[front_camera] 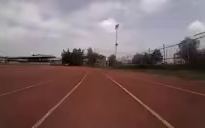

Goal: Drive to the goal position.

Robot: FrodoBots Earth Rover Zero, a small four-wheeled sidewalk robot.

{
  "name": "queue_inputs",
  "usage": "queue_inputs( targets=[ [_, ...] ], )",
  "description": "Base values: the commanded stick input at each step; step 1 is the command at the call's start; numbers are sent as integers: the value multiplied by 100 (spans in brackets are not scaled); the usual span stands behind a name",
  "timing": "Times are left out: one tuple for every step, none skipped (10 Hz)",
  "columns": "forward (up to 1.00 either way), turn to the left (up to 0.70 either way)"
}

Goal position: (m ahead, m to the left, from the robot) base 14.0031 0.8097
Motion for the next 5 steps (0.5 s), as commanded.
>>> queue_inputs(
  targets=[
    [45,0],
    [45,0],
    [45,0],
    [45,0],
    [45,0]
  ],
)
